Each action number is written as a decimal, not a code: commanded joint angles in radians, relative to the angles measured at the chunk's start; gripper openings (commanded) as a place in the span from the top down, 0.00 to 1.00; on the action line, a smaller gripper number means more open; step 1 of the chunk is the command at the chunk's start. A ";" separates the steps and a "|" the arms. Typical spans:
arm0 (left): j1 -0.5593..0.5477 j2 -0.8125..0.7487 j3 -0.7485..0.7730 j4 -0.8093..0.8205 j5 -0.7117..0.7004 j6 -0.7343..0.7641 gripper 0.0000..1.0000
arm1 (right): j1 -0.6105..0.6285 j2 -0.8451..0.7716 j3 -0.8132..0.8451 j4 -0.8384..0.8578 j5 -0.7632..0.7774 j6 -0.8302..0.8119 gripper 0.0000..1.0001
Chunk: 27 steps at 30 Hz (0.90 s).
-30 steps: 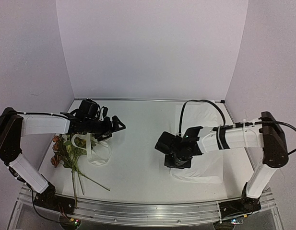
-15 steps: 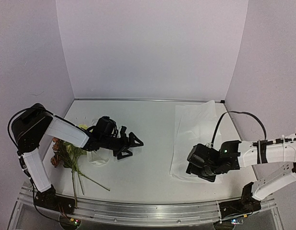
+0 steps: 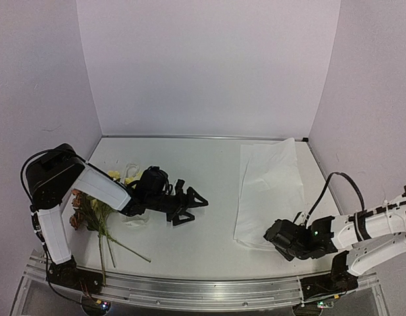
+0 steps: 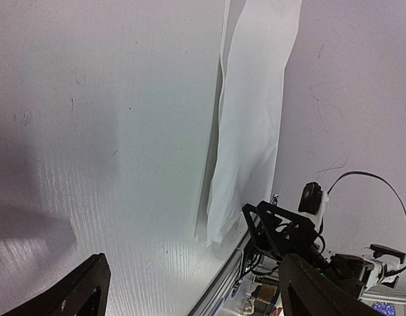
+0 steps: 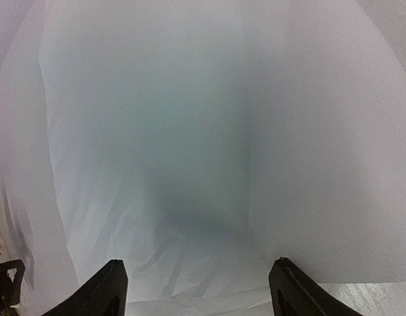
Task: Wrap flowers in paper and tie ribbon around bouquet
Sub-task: Move the folded wrapping paper to the center of the board.
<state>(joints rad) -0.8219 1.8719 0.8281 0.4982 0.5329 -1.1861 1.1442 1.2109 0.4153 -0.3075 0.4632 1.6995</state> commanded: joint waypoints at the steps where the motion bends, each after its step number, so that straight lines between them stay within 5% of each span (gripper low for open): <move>1: -0.002 0.015 0.025 0.045 0.020 -0.015 0.08 | 0.008 0.035 0.000 0.117 0.079 0.072 0.24; 13: -0.001 0.000 0.027 0.014 0.018 0.000 0.09 | 0.118 -0.098 0.008 -0.113 0.115 0.213 0.23; 27: 0.000 0.000 0.042 0.005 0.021 0.008 0.09 | 0.147 -0.076 -0.093 0.006 0.287 0.288 0.24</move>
<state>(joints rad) -0.8219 1.8828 0.8303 0.4976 0.5448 -1.1858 1.2865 1.1245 0.3352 -0.3434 0.6341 1.9727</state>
